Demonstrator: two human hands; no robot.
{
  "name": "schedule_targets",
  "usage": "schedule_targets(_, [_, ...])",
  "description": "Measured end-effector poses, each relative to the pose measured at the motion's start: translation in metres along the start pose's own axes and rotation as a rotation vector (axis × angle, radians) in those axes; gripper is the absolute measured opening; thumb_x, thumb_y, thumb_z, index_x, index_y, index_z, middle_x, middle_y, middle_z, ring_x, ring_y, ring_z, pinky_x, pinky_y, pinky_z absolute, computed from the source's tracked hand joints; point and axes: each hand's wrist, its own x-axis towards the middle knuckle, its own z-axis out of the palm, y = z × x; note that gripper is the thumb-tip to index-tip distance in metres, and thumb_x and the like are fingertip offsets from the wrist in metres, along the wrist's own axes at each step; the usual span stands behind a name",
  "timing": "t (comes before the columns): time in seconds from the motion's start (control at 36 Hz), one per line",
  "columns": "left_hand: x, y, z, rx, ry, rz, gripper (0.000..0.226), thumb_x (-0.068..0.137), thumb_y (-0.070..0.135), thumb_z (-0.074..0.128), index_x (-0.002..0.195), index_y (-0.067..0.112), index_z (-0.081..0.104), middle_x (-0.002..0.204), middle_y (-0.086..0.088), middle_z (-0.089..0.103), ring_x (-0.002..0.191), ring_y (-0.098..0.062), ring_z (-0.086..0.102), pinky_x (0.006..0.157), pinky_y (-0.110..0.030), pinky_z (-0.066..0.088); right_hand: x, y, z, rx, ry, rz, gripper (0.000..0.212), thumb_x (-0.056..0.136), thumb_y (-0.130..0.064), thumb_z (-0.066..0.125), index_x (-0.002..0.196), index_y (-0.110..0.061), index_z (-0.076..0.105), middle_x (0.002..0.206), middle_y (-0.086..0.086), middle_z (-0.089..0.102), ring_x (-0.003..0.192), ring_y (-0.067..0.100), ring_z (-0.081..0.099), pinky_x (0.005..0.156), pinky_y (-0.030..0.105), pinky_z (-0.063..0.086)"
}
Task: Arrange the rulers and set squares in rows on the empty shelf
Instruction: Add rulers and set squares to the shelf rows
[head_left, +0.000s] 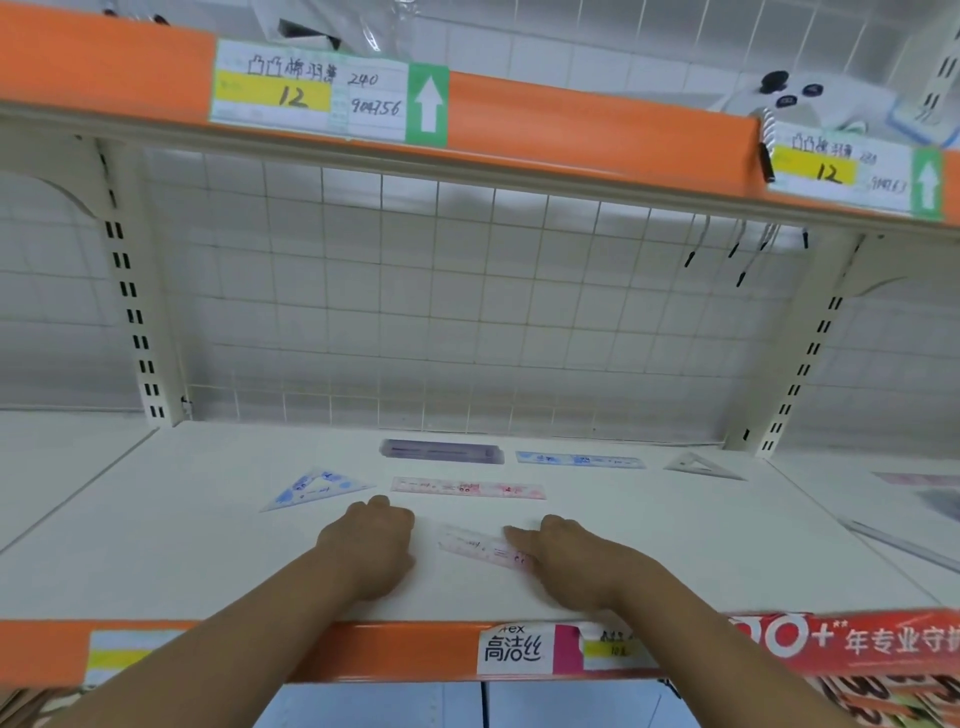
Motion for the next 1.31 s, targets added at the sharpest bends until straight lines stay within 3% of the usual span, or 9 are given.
schedule_targets(0.08, [0.0, 0.0, 0.0, 0.001, 0.003, -0.002, 0.04, 0.097, 0.032, 0.047, 0.134, 0.019, 0.045, 0.132, -0.006, 0.042, 0.123, -0.024, 0.043, 0.096, -0.035, 0.041, 0.004, 0.002, 0.002, -0.001, 0.001, 0.0, 0.053, 0.102, -0.035, 0.033, 0.152, -0.025, 0.016, 0.138, 0.015, 0.035, 0.125, 0.03, 0.039, 0.105, 0.041, 0.035])
schedule_targets(0.14, [0.0, 0.0, 0.0, 0.004, 0.002, -0.004, 0.04, 0.096, 0.032, 0.047, 0.134, 0.019, 0.045, 0.132, -0.006, 0.042, 0.123, -0.024, 0.043, 0.097, -0.035, 0.041, 0.007, 0.002, 0.003, 0.008, 0.019, -0.003, 0.054, 0.101, -0.041, 0.035, 0.15, -0.024, 0.022, 0.135, 0.014, 0.036, 0.122, 0.029, 0.039, 0.104, 0.04, 0.036])
schedule_targets(0.31, [0.001, -0.001, 0.0, -0.003, 0.003, -0.011, 0.038, 0.095, 0.032, 0.048, 0.131, 0.02, 0.047, 0.129, -0.005, 0.043, 0.122, -0.023, 0.043, 0.094, -0.034, 0.041, 0.011, 0.0, 0.002, 0.033, 0.128, -0.05, 0.032, 0.099, -0.033, 0.042, 0.126, -0.018, 0.049, 0.105, 0.003, 0.038, 0.111, 0.027, 0.042, 0.096, 0.037, 0.037])
schedule_targets(0.44, [0.0, -0.001, 0.0, -0.003, 0.002, -0.025, 0.04, 0.095, 0.033, 0.049, 0.133, 0.02, 0.046, 0.131, -0.005, 0.042, 0.123, -0.023, 0.042, 0.096, -0.035, 0.041, 0.021, -0.001, 0.001, 0.128, 0.214, -0.056, 0.046, 0.096, -0.026, 0.052, 0.141, -0.022, 0.041, 0.134, 0.004, 0.046, 0.126, 0.023, 0.039, 0.107, 0.035, 0.031])
schedule_targets(0.64, [-0.005, -0.004, -0.002, 0.009, -0.002, -0.06, 0.041, 0.095, 0.035, 0.049, 0.133, 0.021, 0.047, 0.132, -0.006, 0.042, 0.124, -0.024, 0.043, 0.096, -0.035, 0.041, 0.044, 0.0, -0.007, 0.133, 0.295, -0.03, 0.036, 0.094, -0.027, 0.054, 0.13, -0.023, 0.05, 0.125, 0.0, 0.05, 0.118, 0.02, 0.042, 0.1, 0.031, 0.032])
schedule_targets(0.83, [-0.015, -0.017, -0.006, 0.014, -0.021, -0.142, 0.04, 0.093, 0.039, 0.05, 0.129, 0.021, 0.048, 0.131, -0.005, 0.042, 0.124, -0.023, 0.043, 0.095, -0.036, 0.041, 0.075, -0.004, -0.013, 0.202, 0.365, -0.011, 0.035, 0.092, -0.028, 0.057, 0.126, -0.026, 0.054, 0.137, 0.006, 0.042, 0.128, 0.026, 0.037, 0.104, 0.032, 0.034])
schedule_targets(1.03, [-0.028, -0.03, -0.009, 0.012, -0.021, -0.22, 0.037, 0.092, 0.039, 0.05, 0.123, 0.018, 0.05, 0.127, -0.006, 0.044, 0.12, -0.024, 0.044, 0.094, -0.037, 0.041, 0.1, -0.01, -0.022, 0.218, 0.41, -0.029, 0.028, 0.091, -0.026, 0.054, 0.119, -0.027, 0.058, 0.108, -0.001, 0.045, 0.118, 0.023, 0.042, 0.096, 0.029, 0.037])
schedule_targets(1.19, [-0.034, -0.04, -0.009, 0.024, -0.028, -0.273, 0.041, 0.091, 0.039, 0.05, 0.126, 0.019, 0.049, 0.128, -0.007, 0.043, 0.122, -0.025, 0.042, 0.096, -0.038, 0.041, 0.117, -0.008, -0.025, 0.239, 0.364, 0.005, 0.032, 0.09, -0.029, 0.058, 0.122, -0.031, 0.056, 0.119, 0.001, 0.047, 0.122, 0.023, 0.04, 0.1, 0.031, 0.035])
schedule_targets(1.31, [-0.036, -0.043, -0.009, 0.019, -0.026, -0.291, 0.043, 0.091, 0.04, 0.051, 0.128, 0.019, 0.047, 0.129, -0.006, 0.042, 0.122, -0.025, 0.042, 0.095, -0.038, 0.041, 0.123, -0.008, -0.022, 0.251, 0.352, -0.012, 0.032, 0.088, -0.033, 0.061, 0.12, -0.032, 0.058, 0.105, -0.004, 0.042, 0.121, 0.022, 0.041, 0.1, 0.031, 0.038])
